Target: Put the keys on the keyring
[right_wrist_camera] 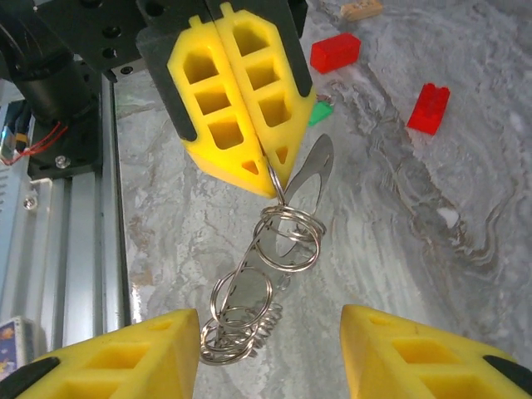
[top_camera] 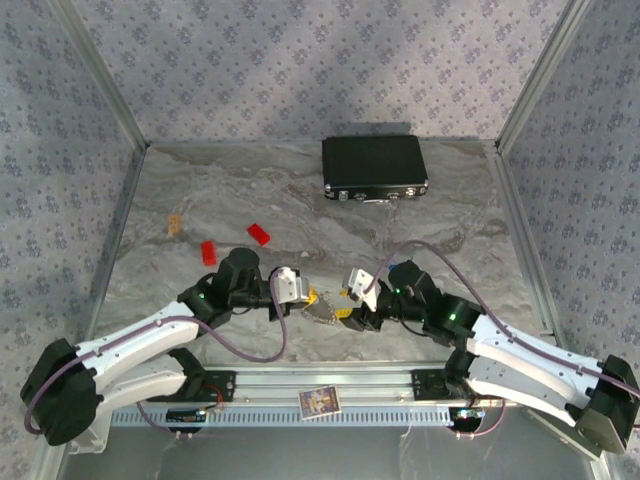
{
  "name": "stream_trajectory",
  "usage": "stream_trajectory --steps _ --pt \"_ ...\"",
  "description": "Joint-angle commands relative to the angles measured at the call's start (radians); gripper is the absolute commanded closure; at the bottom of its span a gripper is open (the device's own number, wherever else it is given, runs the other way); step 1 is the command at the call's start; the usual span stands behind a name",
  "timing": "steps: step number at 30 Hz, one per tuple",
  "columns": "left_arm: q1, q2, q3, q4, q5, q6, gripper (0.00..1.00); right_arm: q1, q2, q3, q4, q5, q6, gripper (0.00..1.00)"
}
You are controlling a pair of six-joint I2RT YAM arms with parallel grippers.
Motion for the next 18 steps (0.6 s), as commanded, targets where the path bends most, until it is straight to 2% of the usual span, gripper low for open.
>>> stream_trajectory --steps 1,7,13,18 --pt "-0.007 0.0 0.011 -0.001 0.047 0.025 1.0 0.007 0.013 0.057 -0.056 0.025 -0.199 0.49" --pt "-0.014 -0.001 0.025 -0.036 0.061 0.04 1.0 -0.001 0.117 0.232 -0.289 -0.023 -0.376 0.44" --pt "-0.021 0.001 0.034 -0.064 0.075 0.055 1.0 -0.013 0.228 0.34 -0.382 -0.156 -0.437 0.43" --pt "-0.024 -0.002 0.035 -0.071 0.072 0.06 1.0 -0.011 0.301 0.373 -0.412 -0.176 -0.447 0.45"
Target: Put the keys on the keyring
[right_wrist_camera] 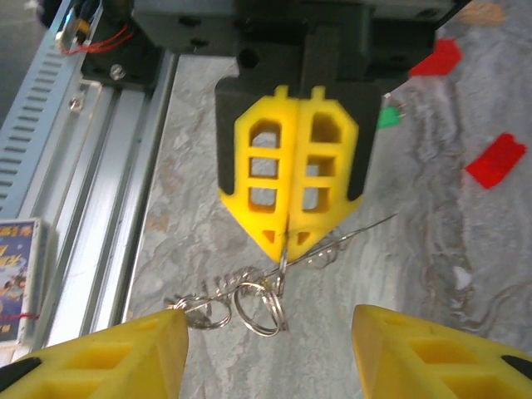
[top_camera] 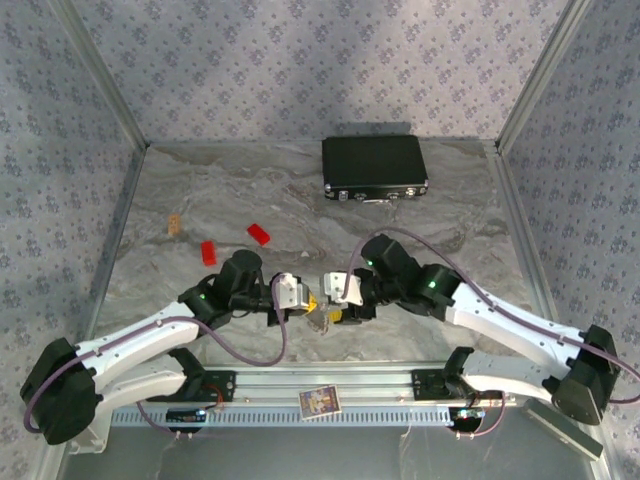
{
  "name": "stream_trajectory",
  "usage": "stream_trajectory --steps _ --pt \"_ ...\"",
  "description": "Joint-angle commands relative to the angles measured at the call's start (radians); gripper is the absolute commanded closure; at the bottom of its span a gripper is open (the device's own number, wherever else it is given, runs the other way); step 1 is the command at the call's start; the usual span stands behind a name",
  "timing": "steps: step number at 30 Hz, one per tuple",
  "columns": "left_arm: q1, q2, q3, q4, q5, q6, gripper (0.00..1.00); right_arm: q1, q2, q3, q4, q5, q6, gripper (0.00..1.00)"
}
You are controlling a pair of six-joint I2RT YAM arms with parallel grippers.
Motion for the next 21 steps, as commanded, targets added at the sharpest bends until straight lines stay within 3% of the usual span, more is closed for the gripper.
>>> stream_trajectory --steps 1,21 --pt "-0.01 -0.005 0.034 -0.003 0.036 0.027 1.0 -0.003 0.03 0.035 -0.076 -0.046 -0.035 0.46" --pt "-0.01 -0.047 0.004 0.046 -0.017 0.005 1.0 0.066 0.039 0.012 -0.122 -0.052 0.034 0.52"
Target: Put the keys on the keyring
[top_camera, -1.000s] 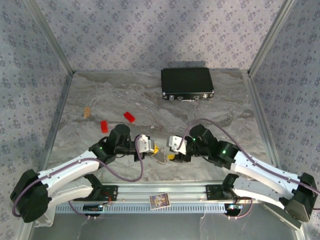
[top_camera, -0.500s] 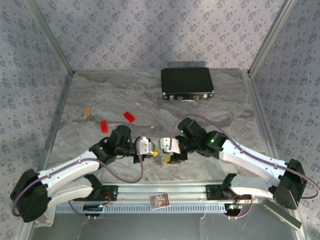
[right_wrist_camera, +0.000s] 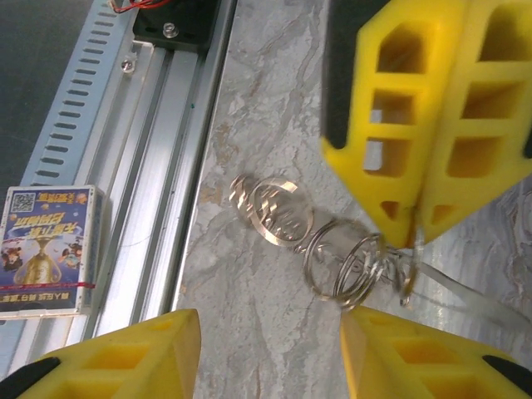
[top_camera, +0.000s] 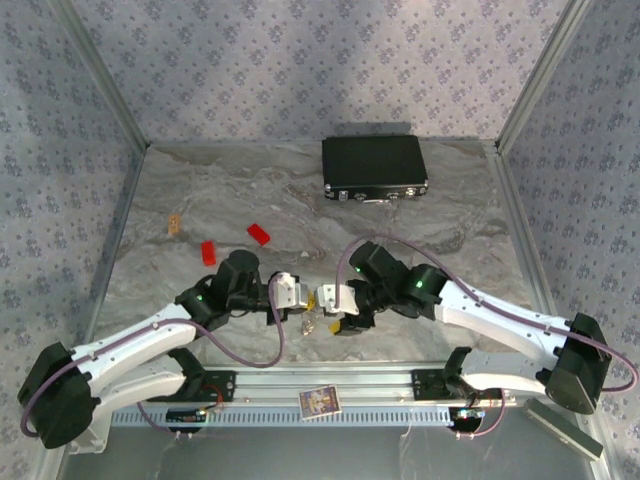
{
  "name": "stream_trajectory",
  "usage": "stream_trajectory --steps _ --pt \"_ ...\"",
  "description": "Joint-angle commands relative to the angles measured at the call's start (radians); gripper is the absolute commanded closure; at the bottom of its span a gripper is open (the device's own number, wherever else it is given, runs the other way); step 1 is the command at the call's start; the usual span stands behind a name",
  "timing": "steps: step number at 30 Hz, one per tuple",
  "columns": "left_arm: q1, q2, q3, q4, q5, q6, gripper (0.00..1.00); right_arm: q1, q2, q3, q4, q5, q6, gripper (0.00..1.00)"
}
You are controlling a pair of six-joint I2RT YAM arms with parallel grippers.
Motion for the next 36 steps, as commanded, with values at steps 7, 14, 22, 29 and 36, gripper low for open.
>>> stream_trajectory --steps 7,14,22,29,36 --pt "-0.011 -0.008 0.002 0.046 -0.016 -0.013 1.0 0.075 -0.054 -0.04 0.069 -0.002 0.093 0.48" --pt "-0.011 -0.019 -0.006 0.053 -0.011 -0.016 1.0 0.086 -0.142 -0.113 0.157 0.132 0.149 0.51" --pt "-0.012 -0.025 -0.011 0.066 -0.004 -0.019 1.0 0.045 -0.176 -0.175 0.257 0.215 0.214 0.5" --pt "-0.016 -0.025 -0.014 0.077 0.001 -0.031 1.0 0.042 -0.16 -0.201 0.395 0.171 0.222 0.62" --pt "-0.018 -0.021 -0.021 0.101 0.009 -0.041 1.0 0.043 -0.121 -0.21 0.453 0.16 0.228 0.75"
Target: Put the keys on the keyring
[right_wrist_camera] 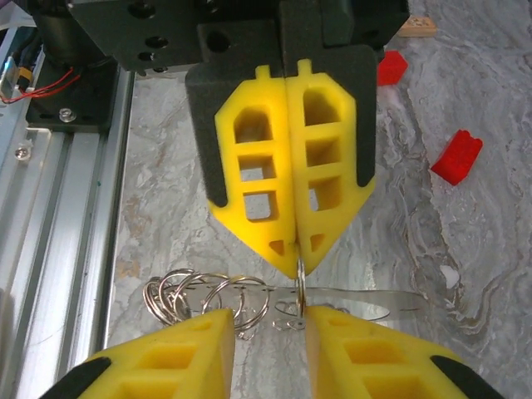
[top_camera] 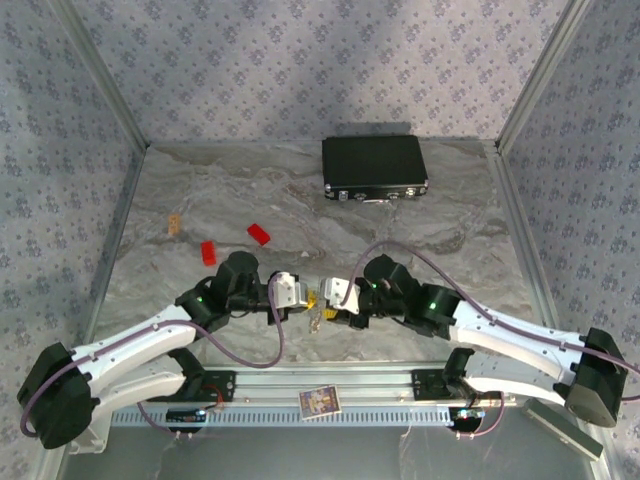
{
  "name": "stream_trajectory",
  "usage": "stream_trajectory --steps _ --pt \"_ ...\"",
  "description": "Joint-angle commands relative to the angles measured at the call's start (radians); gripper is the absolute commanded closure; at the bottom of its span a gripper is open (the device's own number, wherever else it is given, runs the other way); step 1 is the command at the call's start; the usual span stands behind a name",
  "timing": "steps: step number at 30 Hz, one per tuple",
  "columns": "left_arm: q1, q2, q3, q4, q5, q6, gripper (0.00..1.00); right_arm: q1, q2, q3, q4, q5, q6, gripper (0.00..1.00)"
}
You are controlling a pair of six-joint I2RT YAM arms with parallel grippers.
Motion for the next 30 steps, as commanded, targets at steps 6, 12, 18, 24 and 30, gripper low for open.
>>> stream_trajectory --steps 6,12,18,24,30 --pt "-0.012 -0.015 -0.009 0.087 0.037 -0.023 1.0 0.001 0.025 -0.016 0.081 -0.02 0.019 0.84" --pt "-0.013 -0.016 -0.008 0.092 0.013 -0.033 0.99 0.003 0.032 0.004 0.05 -0.019 0.001 1.0" --pt "-0.013 -0.025 0.027 -0.009 -0.037 -0.015 0.77 0.004 0.042 0.09 -0.104 -0.009 -0.06 1.0" --pt "-0.016 -0.028 0.039 -0.056 -0.03 -0.007 0.77 0.003 0.068 0.15 -0.183 -0.003 -0.102 1.0" --pt "-0.02 -0.017 0.034 -0.024 -0.001 -0.013 0.77 0.005 0.086 0.148 -0.136 -0.019 -0.082 1.0"
